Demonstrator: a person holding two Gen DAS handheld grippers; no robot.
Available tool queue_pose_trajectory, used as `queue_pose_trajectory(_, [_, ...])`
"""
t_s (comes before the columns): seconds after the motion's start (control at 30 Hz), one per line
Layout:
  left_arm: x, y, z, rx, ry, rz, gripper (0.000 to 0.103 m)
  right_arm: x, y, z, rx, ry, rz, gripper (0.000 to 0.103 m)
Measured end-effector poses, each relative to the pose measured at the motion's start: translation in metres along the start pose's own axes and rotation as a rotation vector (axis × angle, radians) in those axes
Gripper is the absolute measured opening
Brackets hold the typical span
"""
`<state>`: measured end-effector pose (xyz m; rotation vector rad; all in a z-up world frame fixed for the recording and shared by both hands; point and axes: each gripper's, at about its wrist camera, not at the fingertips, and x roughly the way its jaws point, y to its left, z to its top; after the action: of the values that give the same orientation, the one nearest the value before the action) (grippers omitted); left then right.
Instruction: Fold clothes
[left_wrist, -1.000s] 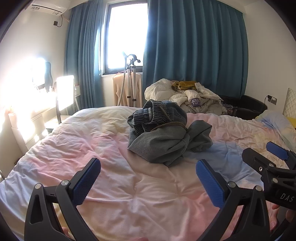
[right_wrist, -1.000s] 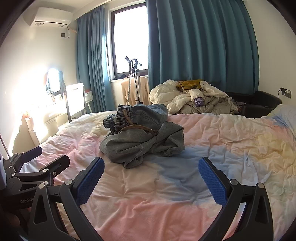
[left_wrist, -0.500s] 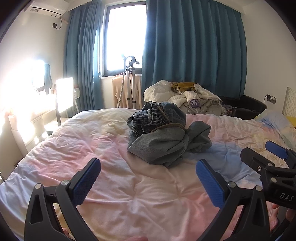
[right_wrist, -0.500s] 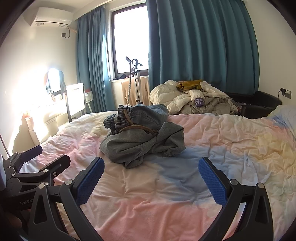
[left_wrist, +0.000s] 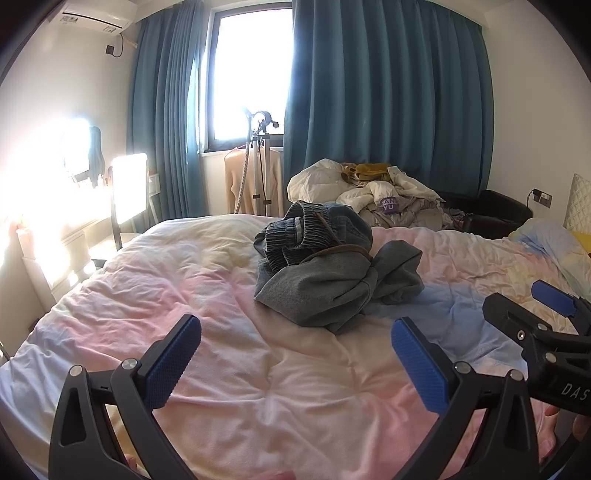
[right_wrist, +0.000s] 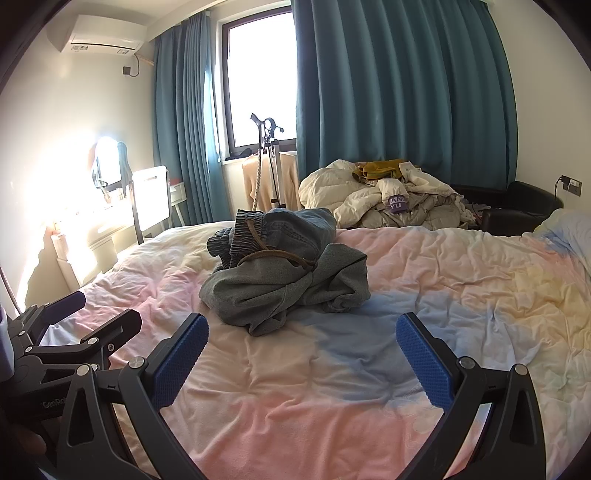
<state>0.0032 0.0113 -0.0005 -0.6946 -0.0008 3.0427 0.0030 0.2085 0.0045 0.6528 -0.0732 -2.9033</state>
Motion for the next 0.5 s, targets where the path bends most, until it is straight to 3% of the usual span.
queue_pose_trajectory(0.37, [0.02, 0.009, 0.012, -0.047, 0.043, -0.07, 0.103, 0.001, -0.009, 0.0, 0.031, 0.006, -0.023, 0.103])
queue_pose_trajectory(0.5, [0.046, 0.009, 0.035, -0.065, 0.08, -0.155, 0.103, 0.004, -0.017, -0.002, 0.057, 0.012, -0.034, 0.103])
